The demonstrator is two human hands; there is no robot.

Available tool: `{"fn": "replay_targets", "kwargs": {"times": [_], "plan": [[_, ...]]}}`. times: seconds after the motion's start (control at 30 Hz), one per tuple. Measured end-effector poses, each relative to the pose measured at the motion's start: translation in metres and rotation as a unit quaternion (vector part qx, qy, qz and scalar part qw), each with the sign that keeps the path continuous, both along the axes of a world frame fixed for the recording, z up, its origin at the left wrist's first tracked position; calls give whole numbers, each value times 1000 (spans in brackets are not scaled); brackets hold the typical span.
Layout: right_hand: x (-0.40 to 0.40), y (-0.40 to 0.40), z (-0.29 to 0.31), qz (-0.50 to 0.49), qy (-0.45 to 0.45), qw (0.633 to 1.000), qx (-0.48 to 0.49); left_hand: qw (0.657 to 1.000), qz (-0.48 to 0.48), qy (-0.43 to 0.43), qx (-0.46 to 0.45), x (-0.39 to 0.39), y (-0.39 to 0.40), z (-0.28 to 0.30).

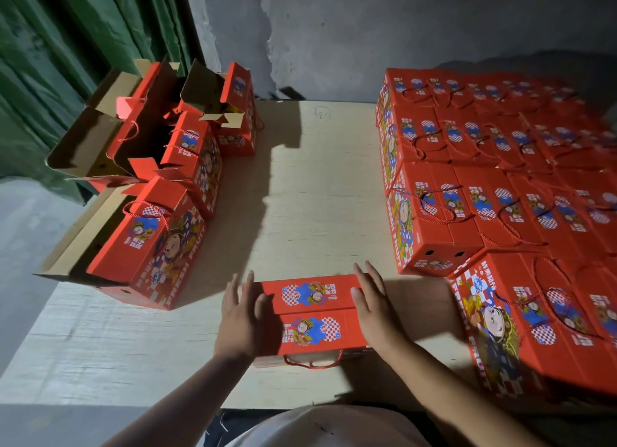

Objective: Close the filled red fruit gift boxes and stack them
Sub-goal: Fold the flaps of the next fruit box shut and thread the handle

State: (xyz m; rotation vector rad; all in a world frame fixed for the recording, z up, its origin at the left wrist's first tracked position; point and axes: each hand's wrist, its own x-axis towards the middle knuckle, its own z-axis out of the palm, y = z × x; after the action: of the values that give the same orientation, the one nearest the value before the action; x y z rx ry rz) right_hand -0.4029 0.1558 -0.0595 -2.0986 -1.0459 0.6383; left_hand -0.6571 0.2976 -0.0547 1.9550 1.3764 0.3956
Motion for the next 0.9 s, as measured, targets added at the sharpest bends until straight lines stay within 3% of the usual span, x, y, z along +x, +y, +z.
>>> {"fn": "replay_targets", "kwargs": {"times": [0.1,0.23,0.53,0.9], "plan": [[-5,1,1,-110,119,987,-7,993,78,-61,-70,0,-6,-3],[0,1,-2,-205,257,944,-42,975,102,-139,-139,1,-5,0],[10,-1,-9,-139,278,948,-63,941,91,-225,-237,2,1,-7],[5,0,-3,-150,270,949,-57,944,101,-203,-239,0,0,-10]]}}
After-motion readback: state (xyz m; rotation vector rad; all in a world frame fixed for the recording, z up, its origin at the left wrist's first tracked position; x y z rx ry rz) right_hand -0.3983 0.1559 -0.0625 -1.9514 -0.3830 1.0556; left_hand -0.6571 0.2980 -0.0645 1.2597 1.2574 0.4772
